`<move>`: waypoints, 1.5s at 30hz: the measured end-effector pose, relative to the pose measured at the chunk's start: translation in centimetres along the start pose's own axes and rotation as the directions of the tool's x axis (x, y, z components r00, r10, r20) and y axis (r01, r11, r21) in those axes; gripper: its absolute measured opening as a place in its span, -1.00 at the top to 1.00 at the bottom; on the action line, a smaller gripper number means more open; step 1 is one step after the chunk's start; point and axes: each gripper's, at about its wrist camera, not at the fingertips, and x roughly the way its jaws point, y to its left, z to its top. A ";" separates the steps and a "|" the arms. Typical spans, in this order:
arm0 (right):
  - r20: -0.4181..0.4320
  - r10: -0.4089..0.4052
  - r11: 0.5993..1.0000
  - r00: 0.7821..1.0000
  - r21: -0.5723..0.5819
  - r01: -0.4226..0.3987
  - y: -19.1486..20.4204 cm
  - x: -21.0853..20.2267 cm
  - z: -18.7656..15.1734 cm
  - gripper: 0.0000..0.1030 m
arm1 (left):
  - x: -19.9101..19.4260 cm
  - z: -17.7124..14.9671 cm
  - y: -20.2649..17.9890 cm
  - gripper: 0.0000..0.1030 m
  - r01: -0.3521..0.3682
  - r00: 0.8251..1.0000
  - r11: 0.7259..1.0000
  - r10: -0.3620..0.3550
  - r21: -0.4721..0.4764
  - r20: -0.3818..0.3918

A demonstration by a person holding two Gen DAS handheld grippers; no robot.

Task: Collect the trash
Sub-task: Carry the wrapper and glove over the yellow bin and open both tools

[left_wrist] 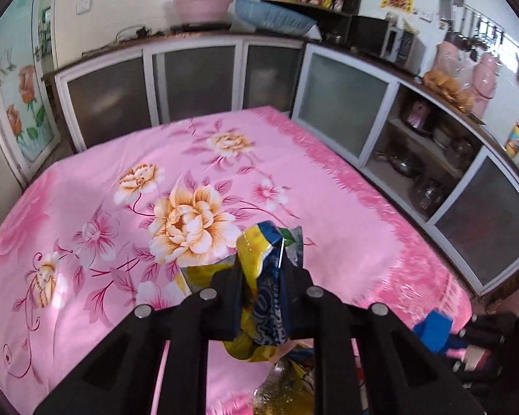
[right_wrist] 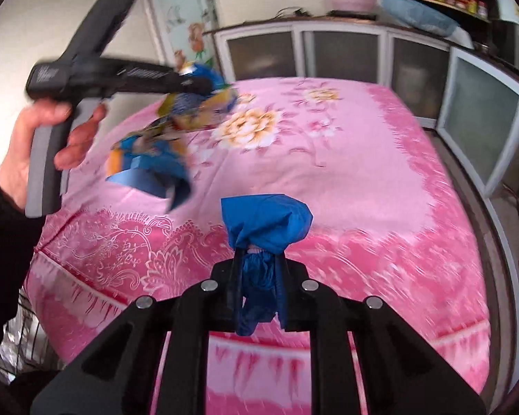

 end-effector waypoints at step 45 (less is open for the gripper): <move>-0.160 -0.406 0.561 0.900 0.734 0.384 -29.8 -18.7 -34.0 0.71 | 12.7 -16.9 -54.3 0.57 0.584 0.807 0.655 -0.403 0.480 -0.431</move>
